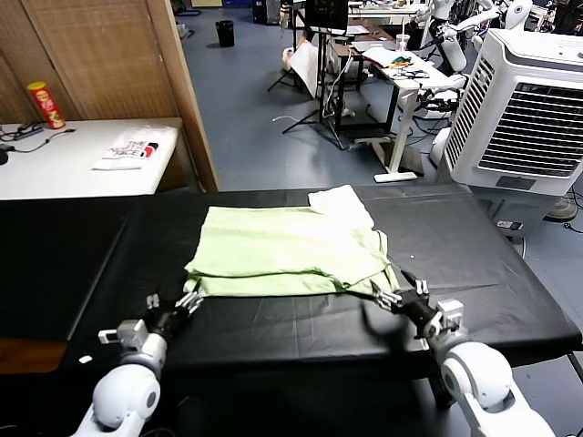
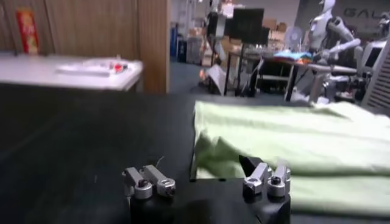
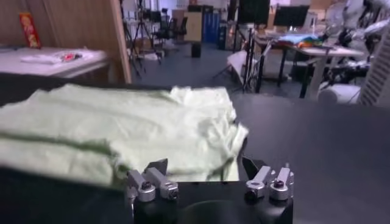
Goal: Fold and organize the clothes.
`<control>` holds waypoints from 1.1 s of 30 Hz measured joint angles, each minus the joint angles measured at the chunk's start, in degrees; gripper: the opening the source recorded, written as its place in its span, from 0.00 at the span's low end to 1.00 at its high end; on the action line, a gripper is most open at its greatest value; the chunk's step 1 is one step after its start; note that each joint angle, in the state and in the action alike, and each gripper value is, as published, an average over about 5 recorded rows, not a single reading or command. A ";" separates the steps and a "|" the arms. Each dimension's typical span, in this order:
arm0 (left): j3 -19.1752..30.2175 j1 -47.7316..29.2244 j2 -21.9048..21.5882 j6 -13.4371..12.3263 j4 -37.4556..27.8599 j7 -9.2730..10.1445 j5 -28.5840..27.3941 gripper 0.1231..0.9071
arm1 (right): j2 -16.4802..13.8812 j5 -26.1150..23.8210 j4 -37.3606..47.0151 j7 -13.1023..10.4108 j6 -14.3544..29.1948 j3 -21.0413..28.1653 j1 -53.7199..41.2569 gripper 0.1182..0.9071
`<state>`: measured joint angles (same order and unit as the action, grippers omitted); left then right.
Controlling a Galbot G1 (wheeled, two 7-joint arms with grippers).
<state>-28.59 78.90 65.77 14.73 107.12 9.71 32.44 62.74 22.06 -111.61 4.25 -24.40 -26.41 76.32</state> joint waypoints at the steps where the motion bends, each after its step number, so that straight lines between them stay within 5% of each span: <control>1: 0.00 -0.03 -0.01 0.16 -0.15 -0.04 0.44 0.86 | 0.03 -0.11 0.09 0.09 -0.01 0.08 0.02 0.61; 4: -0.01 -0.24 -0.02 0.57 -0.71 -0.31 2.07 0.81 | 0.03 -0.27 0.55 0.26 -0.06 0.39 -0.10 0.41; 8: 0.00 -0.53 -0.09 1.13 -1.13 -0.77 4.80 0.56 | -0.18 -0.07 1.21 0.17 -0.40 0.76 -0.61 0.18; 14: 0.08 -0.66 -0.23 2.56 -0.87 0.93 5.30 0.15 | -1.27 2.57 0.48 -1.86 -3.18 0.47 -1.13 0.06; 17: 0.02 -0.06 -0.84 3.65 0.13 2.11 4.92 0.03 | -2.22 4.78 -0.66 -3.03 -5.14 -0.10 -0.90 0.04; 27: -0.64 4.38 -4.03 8.19 6.98 7.23 4.47 0.00 | -4.78 6.63 -5.79 -4.57 -8.49 -1.62 3.05 0.03; 33: -2.33 9.03 -4.86 9.78 12.53 8.11 2.39 0.00 | -4.70 6.32 -8.41 -4.80 -9.25 -2.60 7.42 0.03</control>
<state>-30.92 87.93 60.91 24.51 119.65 17.82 34.82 58.04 28.38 -120.02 -0.56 -33.64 -29.01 83.74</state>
